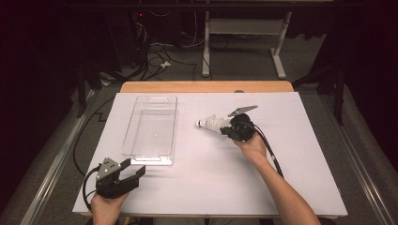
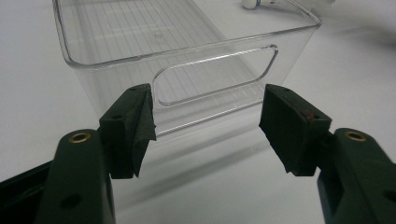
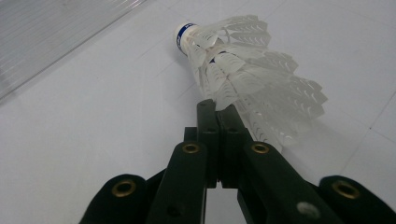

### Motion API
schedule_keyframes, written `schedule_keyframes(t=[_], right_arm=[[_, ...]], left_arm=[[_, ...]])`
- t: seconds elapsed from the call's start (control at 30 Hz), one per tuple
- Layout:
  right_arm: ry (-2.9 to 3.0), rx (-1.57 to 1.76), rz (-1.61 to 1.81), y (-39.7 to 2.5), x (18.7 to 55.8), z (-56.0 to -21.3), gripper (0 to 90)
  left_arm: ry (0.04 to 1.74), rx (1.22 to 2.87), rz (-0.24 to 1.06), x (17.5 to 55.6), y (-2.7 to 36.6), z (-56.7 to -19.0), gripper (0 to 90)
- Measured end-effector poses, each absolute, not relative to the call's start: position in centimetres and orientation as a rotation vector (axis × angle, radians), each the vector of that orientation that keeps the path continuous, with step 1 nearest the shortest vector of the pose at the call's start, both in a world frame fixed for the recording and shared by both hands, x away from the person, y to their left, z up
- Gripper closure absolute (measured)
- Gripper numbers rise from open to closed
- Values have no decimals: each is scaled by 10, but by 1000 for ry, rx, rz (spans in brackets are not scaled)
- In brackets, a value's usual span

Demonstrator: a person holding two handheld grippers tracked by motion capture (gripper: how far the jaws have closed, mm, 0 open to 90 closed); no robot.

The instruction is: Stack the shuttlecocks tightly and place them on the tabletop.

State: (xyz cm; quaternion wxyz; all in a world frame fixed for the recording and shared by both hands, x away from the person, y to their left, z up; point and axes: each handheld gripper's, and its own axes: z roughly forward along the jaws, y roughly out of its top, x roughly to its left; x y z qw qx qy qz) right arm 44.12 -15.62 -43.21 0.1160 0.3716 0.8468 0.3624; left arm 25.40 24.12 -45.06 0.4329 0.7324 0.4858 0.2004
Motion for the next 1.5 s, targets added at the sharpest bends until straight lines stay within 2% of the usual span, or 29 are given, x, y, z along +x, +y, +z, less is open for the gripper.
schedule_keyframes(t=[0.4, 0.9, 1.2, 1.5], right_arm=[[2476, 1099, 1065, -156, 443, -436, 886], [2458, 1129, 1079, -155, 442, -439, 697], [2423, 1162, 1086, -152, 445, -443, 639], [2402, 1191, 1094, -148, 447, -448, 628]], left_arm=[[1209, 1826, 499, 254, 241, -451, 359], [1208, 1824, 500, 253, 241, -450, 360], [1208, 1823, 500, 253, 241, -450, 360], [1207, 1823, 499, 253, 241, -450, 360]])
